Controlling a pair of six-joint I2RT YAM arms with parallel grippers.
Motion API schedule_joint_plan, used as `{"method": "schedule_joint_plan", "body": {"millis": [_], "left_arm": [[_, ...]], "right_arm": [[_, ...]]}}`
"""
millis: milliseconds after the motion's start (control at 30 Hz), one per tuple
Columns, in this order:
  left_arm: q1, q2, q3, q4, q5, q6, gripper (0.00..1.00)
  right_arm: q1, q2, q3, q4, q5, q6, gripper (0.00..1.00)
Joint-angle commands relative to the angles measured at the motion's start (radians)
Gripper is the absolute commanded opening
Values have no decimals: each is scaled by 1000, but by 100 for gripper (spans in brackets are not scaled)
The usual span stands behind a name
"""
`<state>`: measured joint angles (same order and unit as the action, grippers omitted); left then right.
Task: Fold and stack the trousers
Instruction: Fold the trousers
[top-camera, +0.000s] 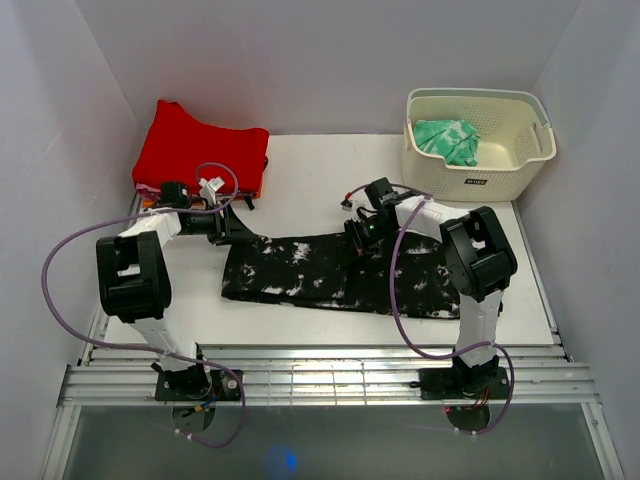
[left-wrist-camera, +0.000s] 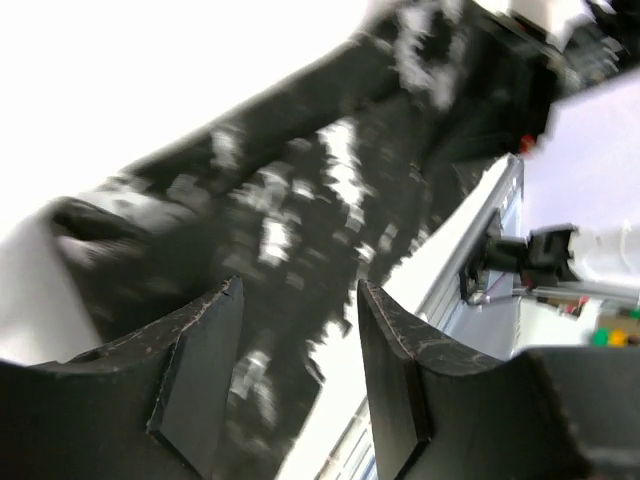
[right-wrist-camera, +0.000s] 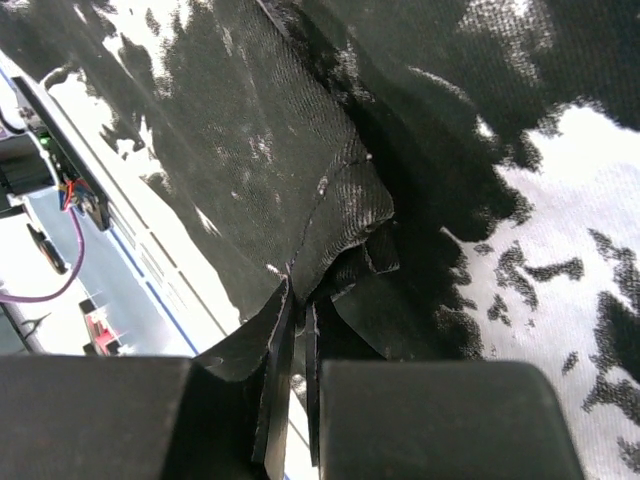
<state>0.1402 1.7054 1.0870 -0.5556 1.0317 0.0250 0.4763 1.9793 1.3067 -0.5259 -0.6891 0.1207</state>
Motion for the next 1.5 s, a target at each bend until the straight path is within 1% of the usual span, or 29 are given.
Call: {"method": "schedule_joint_plan", "body": {"millis": [0, 100, 133, 200, 267, 367, 400, 433, 467, 500, 533, 567, 600, 633, 667, 733, 767, 867, 900, 933, 967, 1000, 1133, 1200, 1233, 1300, 1367, 1400, 1467], "left_arm": [[7, 83, -15, 182, -42, -126, 59], [18, 170, -13, 264, -112, -190, 58], [18, 196, 8, 264, -125, -198, 58], [19, 284, 45, 202, -165, -172, 57], [24, 324, 103, 139, -173, -104, 57], [48, 303, 142, 37, -112, -18, 59], [61, 284, 151, -36, -81, 78, 61], [65, 240, 162, -82, -23, 128, 62], [70, 220, 189, -145, 3, 189, 63], [73, 202, 203, -285, 25, 251, 63], [75, 169, 215, -359, 48, 391, 63], [73, 155, 224, -433, 74, 459, 63], [75, 143, 229, -551, 76, 513, 63], [73, 131, 226, -600, 74, 612, 63], [73, 116, 206, -675, 67, 651, 63], [73, 105, 177, -724, 61, 734, 63], [75, 102, 159, -739, 60, 751, 63], [73, 111, 93, -728, 53, 760, 63], [68, 128, 77, -695, 38, 753, 63], [67, 138, 47, -661, 18, 722, 63], [67, 149, 31, -615, -7, 643, 61], [67, 175, 16, -539, -50, 615, 61], [68, 233, -48, -365, -153, 472, 58], [75, 272, -32, -348, -179, 445, 57], [79, 296, -29, -336, -215, 429, 57], [79, 304, -16, -328, -237, 425, 56], [81, 281, -15, -326, -242, 420, 59], [79, 266, -13, -331, -234, 420, 59], [79, 206, -9, -346, -194, 431, 62]], "right_arm": [[1, 13, 23, -48, 13, -24, 8], [-1, 44, 40, -60, 42, -38, 8], [-1, 55, 45, -62, 49, -39, 8], [-1, 65, 51, -62, 62, -41, 8], [1, 87, 68, -63, 66, -46, 8], [-1, 104, 89, -74, 77, -52, 8], [-1, 105, 92, -74, 77, -53, 8], [-1, 107, 95, -74, 76, -55, 8], [-1, 108, 97, -74, 74, -55, 8], [-1, 107, 95, -72, 74, -55, 8], [-1, 107, 97, -72, 76, -53, 8], [-1, 107, 97, -72, 77, -55, 8], [-1, 105, 95, -72, 83, -55, 8], [-1, 104, 97, -72, 83, -55, 8], [-1, 104, 97, -71, 83, -55, 8], [-1, 105, 98, -71, 83, -55, 8], [-1, 107, 100, -71, 83, -58, 8], [-1, 108, 97, -72, 88, -62, 8], [-1, 110, 97, -74, 89, -64, 8], [-1, 113, 95, -74, 89, -65, 8], [-1, 115, 92, -74, 89, -66, 8], [-1, 116, 91, -75, 92, -67, 8], [-2, 124, 85, -79, 97, -72, 8], [-1, 127, 86, -77, 102, -73, 8], [-1, 133, 89, -79, 103, -76, 8], [-1, 141, 112, -86, 103, -82, 8], [-2, 147, 143, -115, 105, -105, 9], [-4, 136, 158, -124, 120, -113, 13], [-11, 118, 199, -141, 131, -116, 18]]}}
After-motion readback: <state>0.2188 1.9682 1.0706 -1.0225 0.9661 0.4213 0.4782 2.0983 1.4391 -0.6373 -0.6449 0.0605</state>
